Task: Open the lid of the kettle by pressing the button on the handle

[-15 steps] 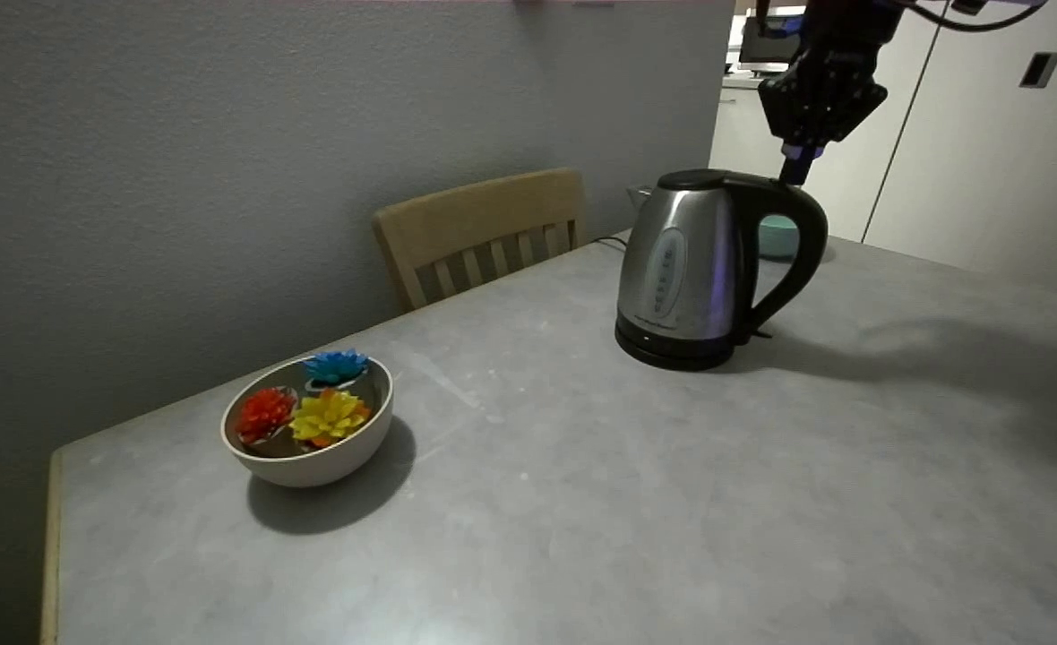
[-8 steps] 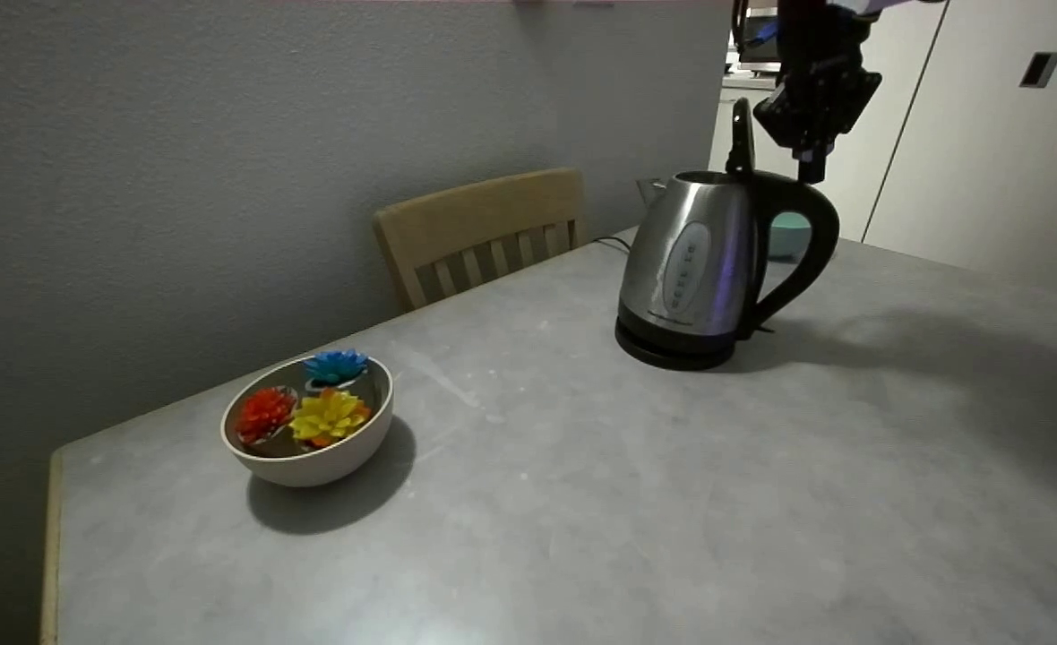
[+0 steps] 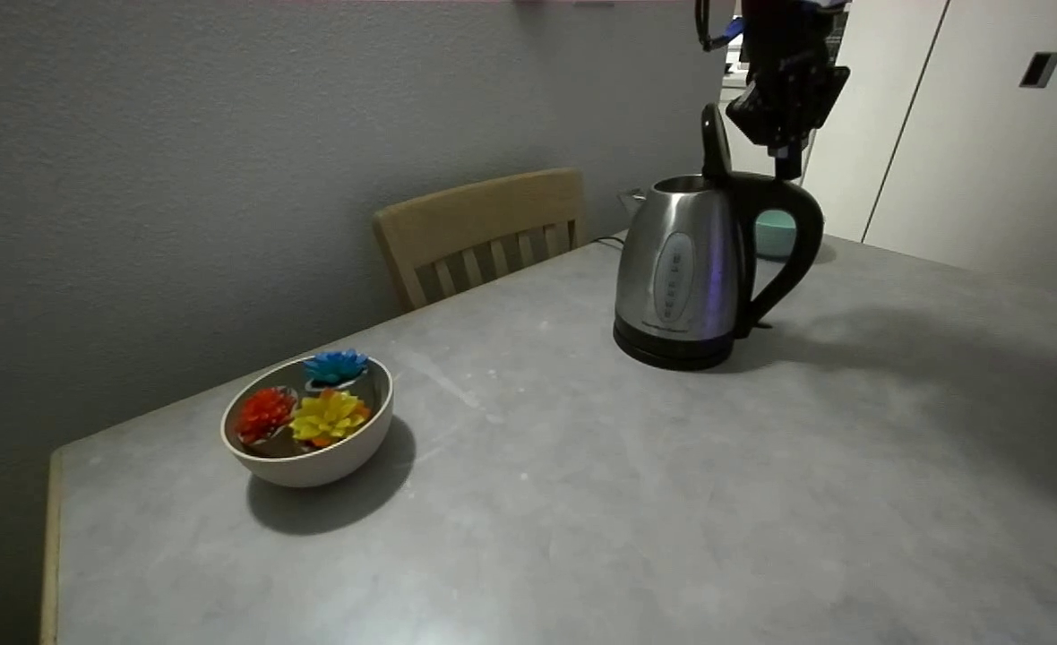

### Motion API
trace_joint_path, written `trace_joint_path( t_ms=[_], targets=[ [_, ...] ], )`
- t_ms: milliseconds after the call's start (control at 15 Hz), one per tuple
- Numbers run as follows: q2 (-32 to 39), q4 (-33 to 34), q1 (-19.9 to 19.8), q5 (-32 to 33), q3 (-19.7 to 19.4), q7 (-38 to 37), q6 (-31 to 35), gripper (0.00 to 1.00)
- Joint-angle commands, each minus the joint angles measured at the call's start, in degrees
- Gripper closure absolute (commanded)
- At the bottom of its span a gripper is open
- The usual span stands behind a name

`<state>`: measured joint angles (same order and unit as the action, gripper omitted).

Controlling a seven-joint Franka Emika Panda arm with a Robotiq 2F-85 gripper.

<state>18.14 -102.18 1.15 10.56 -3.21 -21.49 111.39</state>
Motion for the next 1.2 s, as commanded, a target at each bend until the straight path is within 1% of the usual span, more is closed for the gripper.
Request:
trace_joint_path(
  t_ms=[0,333,533,933,1000,1067,1133],
  targets=[
    [-1.97,-1.45,0.20,1.02,-0.43,1.32,2.01,1.00],
    [-7.10,-2.30,-0.38,0.85,-0.73,1.86,3.11,1.00],
    [-9.78,-1.87,-0.61,0.38,-0.62,2.59,2.12,1.00],
    [-11.52,-1.08,-0.87,-0.90,-0.21,4.77,1.09,1.00],
    [-11.56,-1.08,-0.83,-1.26,-0.17,4.34,0.85,0.74],
    [-11.61,-1.16,-0.71,-1.35,-0.12,3.85,0.54,0.72],
    [-11.63,-1.22,-0.69,-1.93,-0.04,3.54,0.27,0.67]
  ],
)
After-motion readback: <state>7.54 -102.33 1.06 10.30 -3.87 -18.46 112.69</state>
